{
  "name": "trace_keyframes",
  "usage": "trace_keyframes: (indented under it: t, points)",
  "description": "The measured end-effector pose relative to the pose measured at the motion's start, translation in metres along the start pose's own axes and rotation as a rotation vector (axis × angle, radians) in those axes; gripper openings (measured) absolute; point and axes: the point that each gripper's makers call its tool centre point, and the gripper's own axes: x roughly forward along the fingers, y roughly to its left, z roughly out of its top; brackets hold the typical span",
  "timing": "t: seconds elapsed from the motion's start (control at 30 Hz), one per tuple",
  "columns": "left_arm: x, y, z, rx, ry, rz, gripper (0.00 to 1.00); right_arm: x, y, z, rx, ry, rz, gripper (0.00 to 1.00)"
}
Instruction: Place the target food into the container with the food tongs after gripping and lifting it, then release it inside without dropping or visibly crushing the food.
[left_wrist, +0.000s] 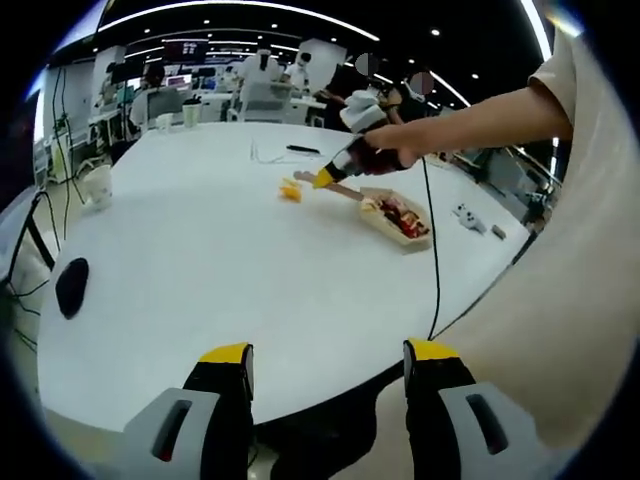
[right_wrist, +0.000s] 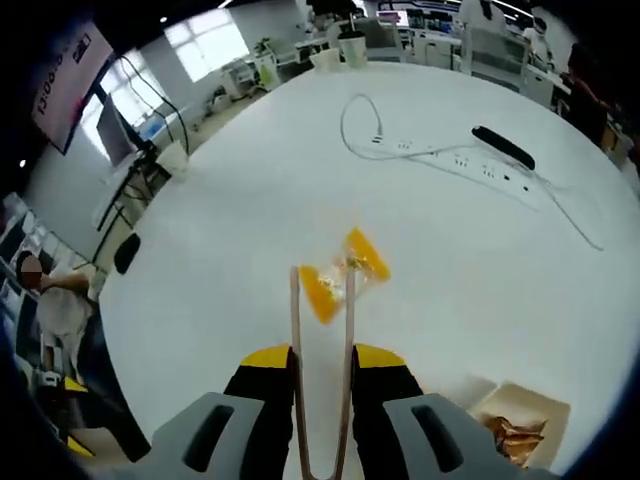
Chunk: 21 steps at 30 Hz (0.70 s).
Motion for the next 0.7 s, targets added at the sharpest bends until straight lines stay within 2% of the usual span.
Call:
trace_keyframes:
  t: [0.2,0.43,0.6,0.7]
  points:
    - [0.002,0.001,-0.007,-0.028,0.002,-0.003,0.6,0.01,-0.002,0.01,-0.012,0.012,-0.006,0.21]
    - [0.008,-0.005,-0.014,-0.054,0.016,-0.028,0.61,0.017,-0.003,0.028,-0.013,-0.003,-0.008,0.21]
    - [0.011,-0.005,-0.02,-0.026,0.04,-0.026,0.61,0.021,-0.007,0.038,-0.03,-0.002,-0.024,0.21]
    - [0.011,-0.004,-0.019,-0.043,0.032,-0.027,0.61,0.024,-0.008,0.04,-0.042,0.001,-0.029,0.21]
